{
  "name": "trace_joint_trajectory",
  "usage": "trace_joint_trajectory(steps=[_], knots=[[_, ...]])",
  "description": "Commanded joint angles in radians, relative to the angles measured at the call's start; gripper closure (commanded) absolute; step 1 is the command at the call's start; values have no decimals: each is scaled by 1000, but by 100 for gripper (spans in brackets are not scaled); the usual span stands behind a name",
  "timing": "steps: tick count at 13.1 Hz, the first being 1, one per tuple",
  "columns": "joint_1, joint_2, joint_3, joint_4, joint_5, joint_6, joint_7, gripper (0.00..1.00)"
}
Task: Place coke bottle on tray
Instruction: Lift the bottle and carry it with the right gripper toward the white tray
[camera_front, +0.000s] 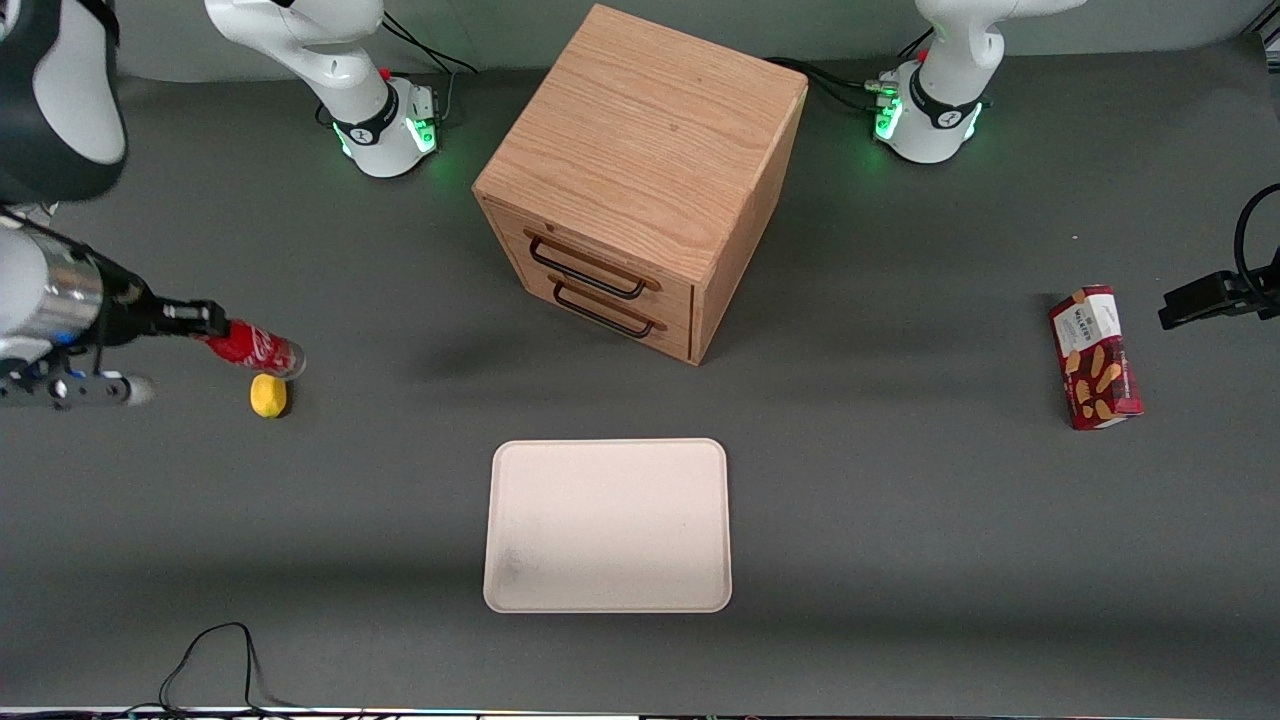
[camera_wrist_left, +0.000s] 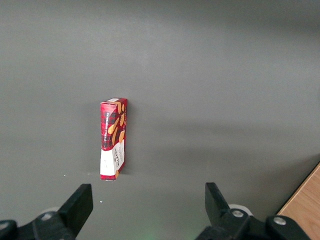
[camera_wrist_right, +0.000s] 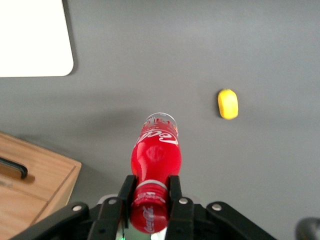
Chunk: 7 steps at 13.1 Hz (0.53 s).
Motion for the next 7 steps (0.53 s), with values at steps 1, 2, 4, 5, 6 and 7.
trace_joint_trajectory(steps=[1, 2, 4, 5, 6, 7], knots=[[28, 206, 50, 267, -36, -57, 110, 100], [54, 269, 50, 335, -37, -56, 141, 100], [87, 364, 50, 424, -37, -35, 190, 100], [103, 386, 51, 429, -36, 17, 239, 100], [122, 409, 51, 429, -37, 75, 300, 100], [140, 435, 50, 431, -36, 129, 340, 100]])
